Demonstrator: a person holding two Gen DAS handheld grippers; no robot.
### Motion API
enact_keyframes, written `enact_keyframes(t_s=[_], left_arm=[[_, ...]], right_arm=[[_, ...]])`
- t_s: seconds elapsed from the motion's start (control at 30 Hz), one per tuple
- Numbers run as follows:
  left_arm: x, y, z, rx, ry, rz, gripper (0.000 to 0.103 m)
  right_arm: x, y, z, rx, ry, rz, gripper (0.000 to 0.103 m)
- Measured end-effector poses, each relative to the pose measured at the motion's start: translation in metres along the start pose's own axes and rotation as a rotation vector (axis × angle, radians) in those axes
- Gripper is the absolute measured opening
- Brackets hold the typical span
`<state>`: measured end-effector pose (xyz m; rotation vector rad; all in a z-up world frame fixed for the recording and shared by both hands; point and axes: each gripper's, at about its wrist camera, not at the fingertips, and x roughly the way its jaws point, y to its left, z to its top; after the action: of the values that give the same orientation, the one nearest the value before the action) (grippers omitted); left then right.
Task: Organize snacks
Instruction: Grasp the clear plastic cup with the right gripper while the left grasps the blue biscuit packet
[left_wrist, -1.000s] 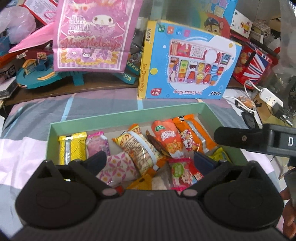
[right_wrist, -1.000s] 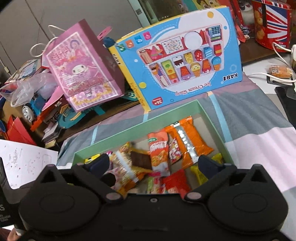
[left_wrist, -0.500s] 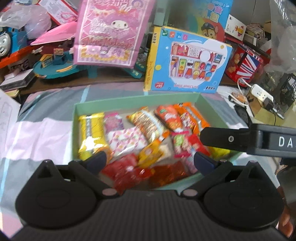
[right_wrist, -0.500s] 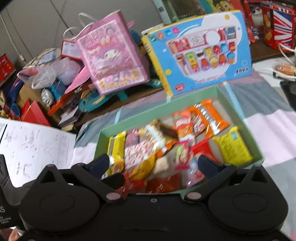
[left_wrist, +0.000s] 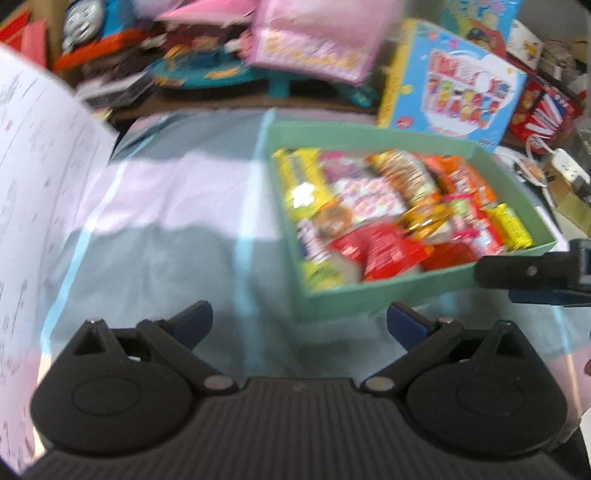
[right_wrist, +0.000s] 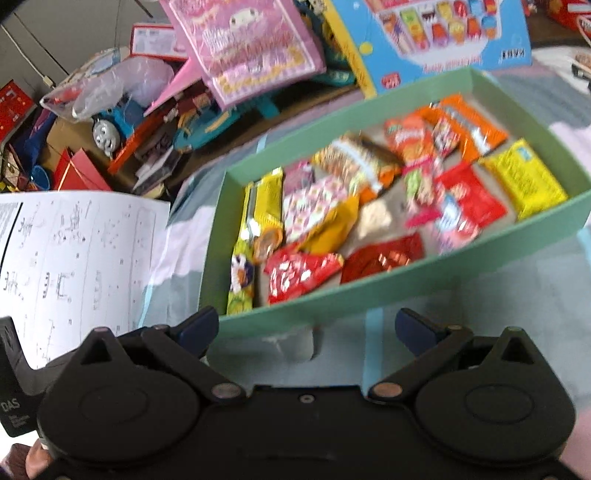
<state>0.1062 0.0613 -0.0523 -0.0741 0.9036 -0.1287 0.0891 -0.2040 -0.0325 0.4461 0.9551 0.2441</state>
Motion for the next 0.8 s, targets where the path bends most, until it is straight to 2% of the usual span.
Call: enact_keyframes(t_s=[0.3, 0.43, 0.57, 0.6, 0.63, 0.67, 0.7, 0.73, 0.8], left_arm=[[0.000, 0.045, -0.040, -0.098, 0.060, 0.026, 0.103], [-0.012, 0.058, -0.060, -0.121, 0.046, 0.072, 0.103], [-0.018, 0.071, -0.075, -0.204, 0.069, 0.115, 0.103], [-0.018, 0.073, -0.078, -0.227, 0.082, 0.112, 0.098], [-0.017, 0.073, -0.082, -0.241, 0.094, 0.106, 0.086], [-0.016, 0.073, -0.085, -0.248, 0.109, 0.103, 0.078], [-0.017, 0.070, -0.088, -0.234, 0.098, 0.123, 0.068], [-0.018, 0.065, -0.088, -0.210, 0.089, 0.134, 0.047], [-0.017, 0.059, -0.085, -0.188, 0.084, 0.112, 0.045]], right_arm=[[0.022, 0.010, -0.015, -0.022, 0.055, -0.009, 0.103], [0.026, 0.011, -0.021, -0.034, 0.068, -0.020, 0.098], [0.034, 0.018, -0.025, -0.078, 0.079, -0.039, 0.087], [0.037, 0.021, -0.026, -0.093, 0.081, -0.044, 0.085], [0.040, 0.023, -0.027, -0.107, 0.082, -0.051, 0.081], [0.042, 0.025, -0.027, -0.123, 0.083, -0.056, 0.077], [0.046, 0.027, -0.028, -0.134, 0.086, -0.060, 0.075], [0.049, 0.029, -0.028, -0.145, 0.091, -0.064, 0.071], [0.056, 0.034, -0.027, -0.159, 0.100, -0.069, 0.063]])
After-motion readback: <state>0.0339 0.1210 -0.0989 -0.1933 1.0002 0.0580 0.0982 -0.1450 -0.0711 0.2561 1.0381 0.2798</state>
